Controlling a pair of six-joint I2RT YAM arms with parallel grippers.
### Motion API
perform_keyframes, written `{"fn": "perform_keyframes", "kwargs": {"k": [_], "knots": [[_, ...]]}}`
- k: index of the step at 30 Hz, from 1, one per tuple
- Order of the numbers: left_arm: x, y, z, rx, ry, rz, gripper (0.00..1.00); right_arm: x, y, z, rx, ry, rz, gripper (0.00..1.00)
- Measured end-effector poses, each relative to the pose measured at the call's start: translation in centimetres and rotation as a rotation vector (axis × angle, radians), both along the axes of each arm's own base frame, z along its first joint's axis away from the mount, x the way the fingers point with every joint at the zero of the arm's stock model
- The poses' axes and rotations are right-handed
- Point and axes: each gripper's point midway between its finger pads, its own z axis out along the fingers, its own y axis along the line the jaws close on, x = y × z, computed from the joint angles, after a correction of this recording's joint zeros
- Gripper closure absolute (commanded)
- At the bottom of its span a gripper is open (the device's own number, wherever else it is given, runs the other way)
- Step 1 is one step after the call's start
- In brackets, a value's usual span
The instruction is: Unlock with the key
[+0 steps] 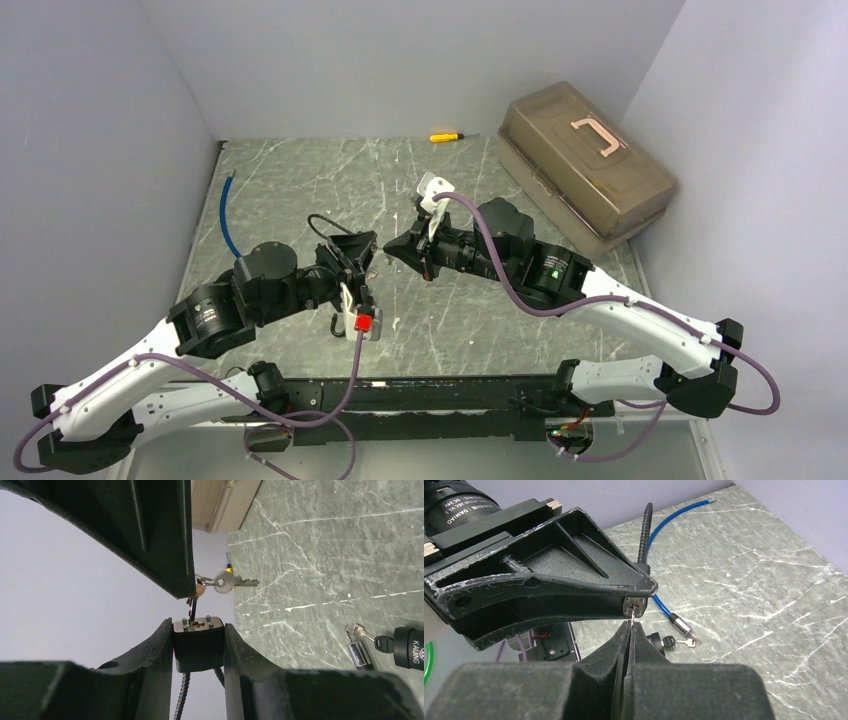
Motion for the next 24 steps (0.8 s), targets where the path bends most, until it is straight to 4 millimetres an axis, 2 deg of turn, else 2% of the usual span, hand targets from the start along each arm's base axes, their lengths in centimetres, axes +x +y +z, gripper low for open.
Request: {"fn": "perform_keyframes", "kwargs": {"k": [8, 16, 24], "knots": [[0.0, 0.0, 0.0, 0.0, 0.001, 0.001, 1.0, -0.2, 0.1, -0.2, -0.001, 0.005, 0.01, 1.0], [0.3, 0.2, -0.1, 0.0, 0.002, 0.014, 1.0, -0.4, 0.0, -1.6, -0.027, 0.02, 0.017, 1.0], [0.3, 0.2, -0.1, 0.0, 0.003, 0.012, 1.0, -0.4, 0.0, -1.6, -0.027, 0.02, 0.017, 1.0]]}}
